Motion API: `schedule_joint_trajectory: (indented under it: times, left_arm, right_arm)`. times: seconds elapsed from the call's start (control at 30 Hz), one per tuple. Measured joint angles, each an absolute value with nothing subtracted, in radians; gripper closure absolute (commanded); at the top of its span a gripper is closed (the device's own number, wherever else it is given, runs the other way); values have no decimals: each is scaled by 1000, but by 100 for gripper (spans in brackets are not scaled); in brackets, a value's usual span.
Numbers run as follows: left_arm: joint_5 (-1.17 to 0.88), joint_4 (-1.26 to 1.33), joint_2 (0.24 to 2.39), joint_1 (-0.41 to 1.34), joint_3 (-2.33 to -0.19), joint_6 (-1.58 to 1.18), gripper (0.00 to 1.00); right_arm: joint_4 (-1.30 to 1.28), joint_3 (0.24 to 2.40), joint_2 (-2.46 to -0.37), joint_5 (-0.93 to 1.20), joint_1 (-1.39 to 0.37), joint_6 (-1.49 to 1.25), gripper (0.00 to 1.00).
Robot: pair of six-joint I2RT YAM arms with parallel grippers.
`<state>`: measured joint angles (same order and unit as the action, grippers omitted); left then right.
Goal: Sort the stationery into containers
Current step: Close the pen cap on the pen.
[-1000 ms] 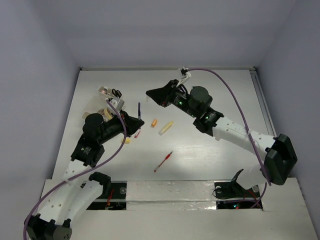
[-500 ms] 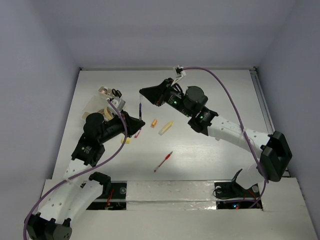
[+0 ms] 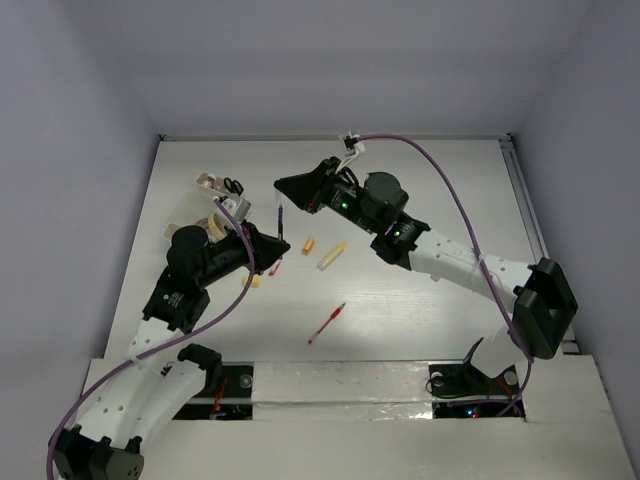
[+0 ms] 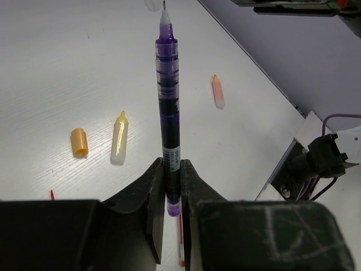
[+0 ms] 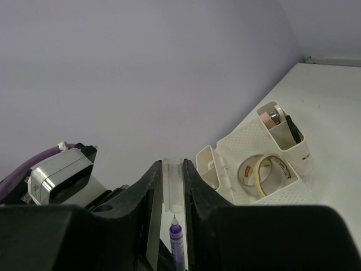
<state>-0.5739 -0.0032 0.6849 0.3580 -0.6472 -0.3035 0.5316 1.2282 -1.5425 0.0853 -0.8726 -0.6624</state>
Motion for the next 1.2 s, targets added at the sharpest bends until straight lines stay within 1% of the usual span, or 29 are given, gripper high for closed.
schedule_joint_trajectory:
  times: [0.7, 1.2]
  left_arm:
    - [-545, -6, 676, 353, -647, -297, 100]
    - [-550, -21, 662, 332, -647, -297, 100]
  right_arm:
    - [541, 1203, -1539, 70, -885, -658, 100]
    - [641, 1139, -1538, 90, -913, -635, 100]
